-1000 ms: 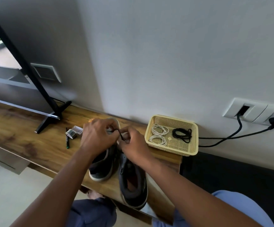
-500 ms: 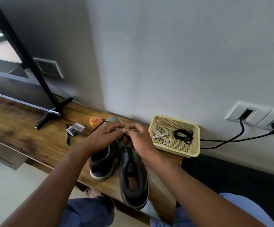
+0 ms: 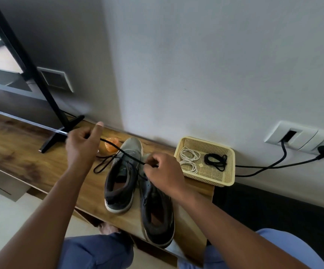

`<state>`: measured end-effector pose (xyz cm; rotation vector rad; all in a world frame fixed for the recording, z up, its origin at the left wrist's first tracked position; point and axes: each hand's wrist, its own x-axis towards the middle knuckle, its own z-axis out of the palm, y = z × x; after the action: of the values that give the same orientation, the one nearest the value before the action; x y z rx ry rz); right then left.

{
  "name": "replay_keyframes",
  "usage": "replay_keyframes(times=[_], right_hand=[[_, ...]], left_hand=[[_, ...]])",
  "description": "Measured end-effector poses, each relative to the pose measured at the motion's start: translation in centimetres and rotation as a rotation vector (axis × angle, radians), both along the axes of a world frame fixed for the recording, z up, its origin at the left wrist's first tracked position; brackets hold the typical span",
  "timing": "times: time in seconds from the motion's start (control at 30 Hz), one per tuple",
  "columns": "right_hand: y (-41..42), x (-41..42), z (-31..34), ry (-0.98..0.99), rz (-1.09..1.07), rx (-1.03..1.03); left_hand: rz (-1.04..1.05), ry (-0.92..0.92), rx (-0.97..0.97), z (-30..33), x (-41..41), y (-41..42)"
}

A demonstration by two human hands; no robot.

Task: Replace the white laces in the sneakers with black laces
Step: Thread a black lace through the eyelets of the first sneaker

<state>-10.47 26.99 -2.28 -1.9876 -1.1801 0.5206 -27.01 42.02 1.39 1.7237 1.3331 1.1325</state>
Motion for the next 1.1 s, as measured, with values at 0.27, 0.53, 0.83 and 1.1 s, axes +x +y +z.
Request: replay_keyframes(times=[0.27,0.53,0.83,1.1], right_hand=[[1.4,-1.5,1.8,0.133,0.094,0.122],[0.9,2.0,1.6,0.292,-0.182,0.265],[1.0,3.4,1.1,0.563,-0.359,0.291],[1.2,3.6,-0.3,0.504,-0.385,0.192]], left_hand=[[-0.493,0.279,0.281,-1.2,4.0,-3.5],[-0.218,0.232,0.148,-0.3,1.1,-0.9],[0.112,0.002,-0.029,-0.3,-0.3,0.4],[0.141,-0.433,-0.293,-0.1,-0.3,1.2]])
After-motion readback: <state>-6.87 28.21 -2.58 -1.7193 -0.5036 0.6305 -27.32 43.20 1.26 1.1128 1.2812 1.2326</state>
